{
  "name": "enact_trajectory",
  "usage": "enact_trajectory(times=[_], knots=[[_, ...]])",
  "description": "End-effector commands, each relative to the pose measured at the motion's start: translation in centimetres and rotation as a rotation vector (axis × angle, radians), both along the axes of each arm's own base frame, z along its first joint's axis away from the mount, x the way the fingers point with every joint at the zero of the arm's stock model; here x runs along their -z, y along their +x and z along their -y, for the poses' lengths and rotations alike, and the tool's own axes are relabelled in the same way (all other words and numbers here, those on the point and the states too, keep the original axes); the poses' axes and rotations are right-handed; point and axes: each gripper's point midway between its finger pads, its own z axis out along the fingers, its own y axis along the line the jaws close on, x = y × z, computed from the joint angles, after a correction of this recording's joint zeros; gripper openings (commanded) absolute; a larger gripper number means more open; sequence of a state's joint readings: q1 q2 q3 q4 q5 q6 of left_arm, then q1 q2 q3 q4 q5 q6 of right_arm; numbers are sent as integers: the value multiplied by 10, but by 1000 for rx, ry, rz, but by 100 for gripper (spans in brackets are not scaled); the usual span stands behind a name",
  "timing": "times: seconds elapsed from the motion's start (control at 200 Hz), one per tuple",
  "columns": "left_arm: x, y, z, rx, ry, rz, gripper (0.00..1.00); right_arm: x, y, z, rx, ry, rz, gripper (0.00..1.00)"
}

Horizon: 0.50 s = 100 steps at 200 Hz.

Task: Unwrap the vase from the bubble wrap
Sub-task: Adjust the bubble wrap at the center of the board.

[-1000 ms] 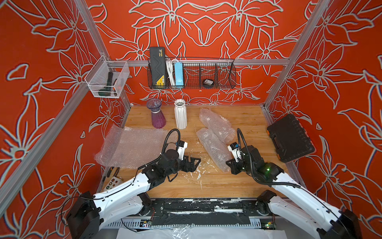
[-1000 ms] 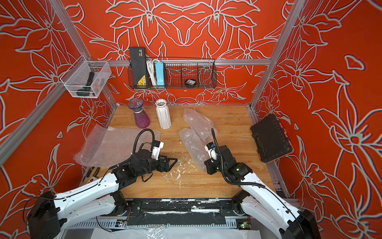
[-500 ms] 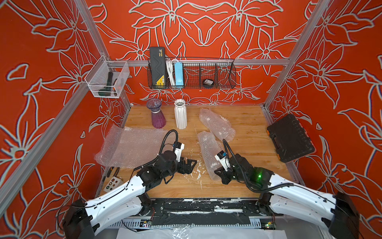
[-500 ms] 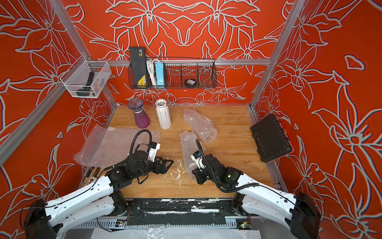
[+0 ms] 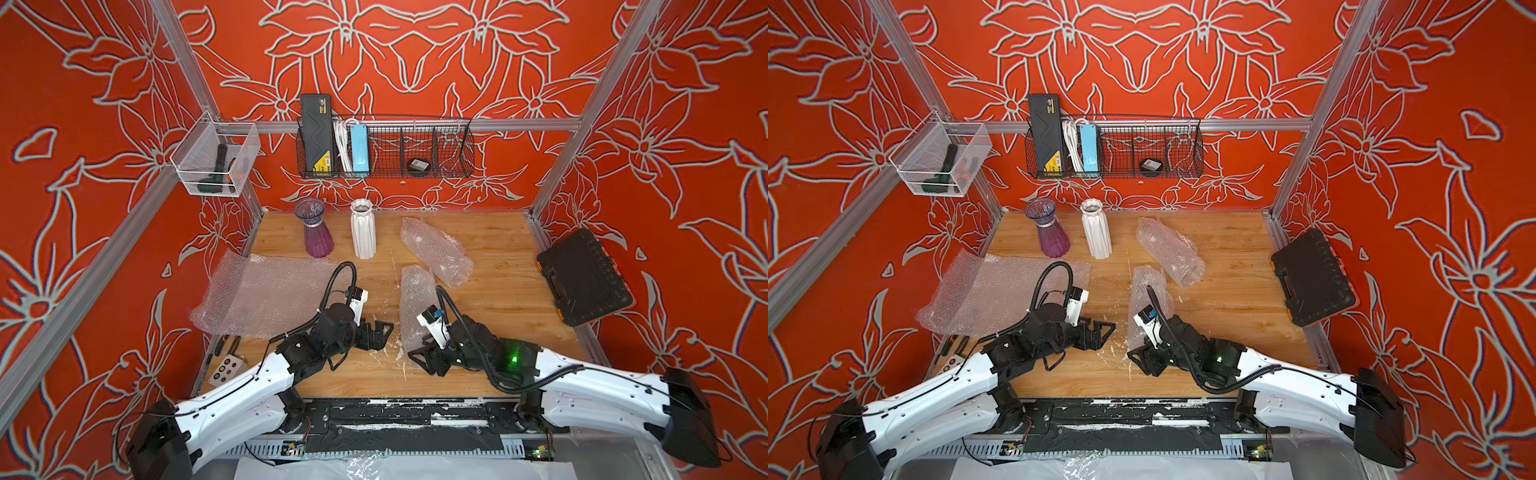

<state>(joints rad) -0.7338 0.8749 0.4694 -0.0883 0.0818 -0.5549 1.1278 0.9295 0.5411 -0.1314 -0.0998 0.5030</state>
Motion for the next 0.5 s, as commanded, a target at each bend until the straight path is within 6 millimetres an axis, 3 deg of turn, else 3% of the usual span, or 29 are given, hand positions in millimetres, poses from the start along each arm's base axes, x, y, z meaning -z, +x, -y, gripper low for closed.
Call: enact_trajectory(times=[0.0,0.185,0.21,0.38,0.495], knots=[[-10,1,18,55,-65,-9,99,-5,3,15,73,14,11,66],[-26,-2,42,138,-117,3,99,1,-1,51,158,-9,4,66],[-19,-1,45,138,-95,-12,99,2,0,57,174,-19,6,67],[-28,-7,63,161,-78,14,99,14,6,99,316,-103,21,67],[-19,-14,83,185,-19,14,99,25,6,105,340,-147,1,67]])
